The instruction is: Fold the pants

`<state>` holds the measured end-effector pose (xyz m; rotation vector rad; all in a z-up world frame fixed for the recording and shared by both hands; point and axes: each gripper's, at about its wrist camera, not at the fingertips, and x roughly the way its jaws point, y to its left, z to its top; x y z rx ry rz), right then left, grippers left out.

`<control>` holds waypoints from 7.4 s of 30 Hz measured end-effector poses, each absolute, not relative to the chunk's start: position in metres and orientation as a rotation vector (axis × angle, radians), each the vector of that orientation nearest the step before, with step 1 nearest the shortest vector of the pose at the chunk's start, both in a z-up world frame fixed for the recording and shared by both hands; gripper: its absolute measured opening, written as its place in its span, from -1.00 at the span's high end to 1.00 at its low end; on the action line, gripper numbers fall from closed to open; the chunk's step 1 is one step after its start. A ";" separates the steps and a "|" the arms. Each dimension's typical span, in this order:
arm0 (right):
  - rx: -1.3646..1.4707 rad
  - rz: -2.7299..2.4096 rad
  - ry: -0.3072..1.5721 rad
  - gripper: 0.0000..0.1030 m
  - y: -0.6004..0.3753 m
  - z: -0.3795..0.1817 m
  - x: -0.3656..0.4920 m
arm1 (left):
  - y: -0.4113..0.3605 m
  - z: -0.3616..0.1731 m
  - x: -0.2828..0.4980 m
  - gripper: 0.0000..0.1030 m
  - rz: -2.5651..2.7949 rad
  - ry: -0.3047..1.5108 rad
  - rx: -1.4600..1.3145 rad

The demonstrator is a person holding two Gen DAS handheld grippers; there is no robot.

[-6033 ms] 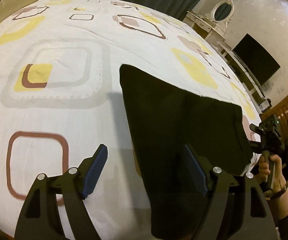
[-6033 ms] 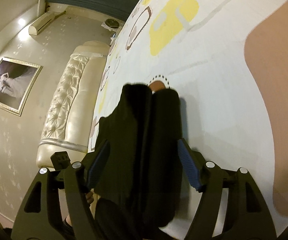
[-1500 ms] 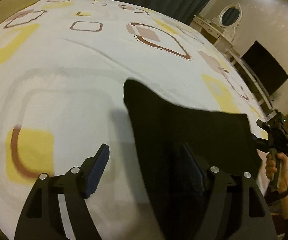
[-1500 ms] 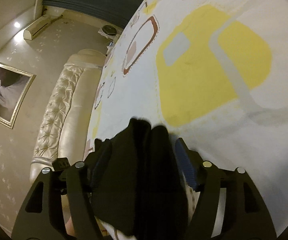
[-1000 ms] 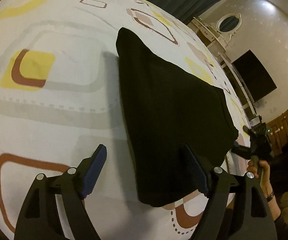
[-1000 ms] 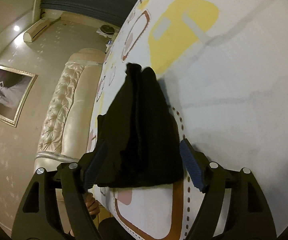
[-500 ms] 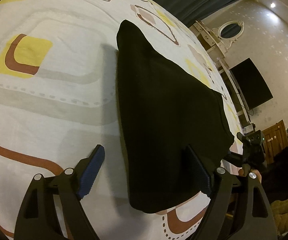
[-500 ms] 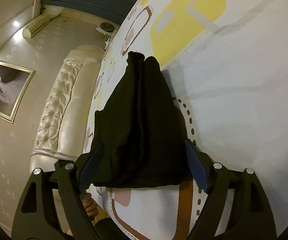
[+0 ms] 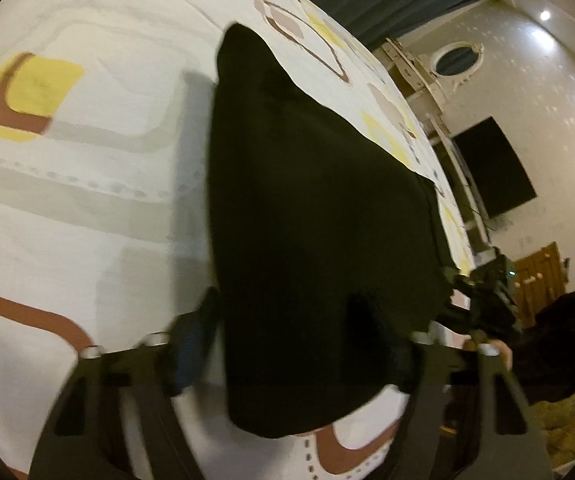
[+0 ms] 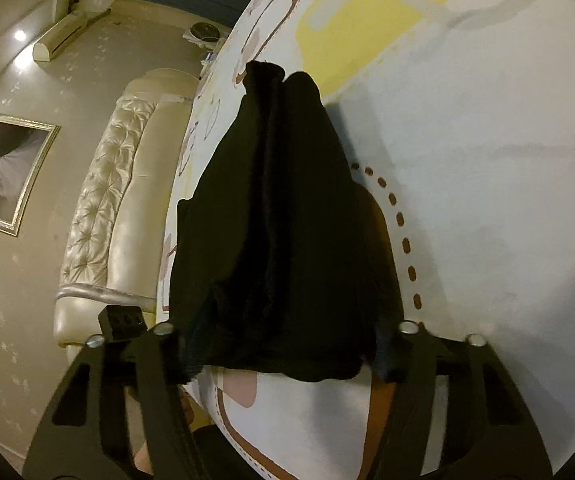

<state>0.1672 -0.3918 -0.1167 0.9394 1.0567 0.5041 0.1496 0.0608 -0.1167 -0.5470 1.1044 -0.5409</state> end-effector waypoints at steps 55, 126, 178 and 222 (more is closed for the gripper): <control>1.033 0.570 1.005 0.46 -0.401 -0.126 0.097 | 0.047 -0.098 0.101 0.40 -0.485 1.104 -0.436; 1.049 0.557 0.982 -0.20 -0.414 -0.116 0.057 | 0.029 -0.088 0.086 -0.41 -0.440 1.036 -0.265; 0.231 0.163 0.909 -0.60 -0.328 -0.050 0.000 | -0.001 -0.066 0.012 -0.55 -0.078 0.863 -0.019; 0.179 0.174 0.898 -0.66 -0.313 -0.056 -0.004 | -0.003 -0.054 0.007 -0.65 -0.006 0.778 0.029</control>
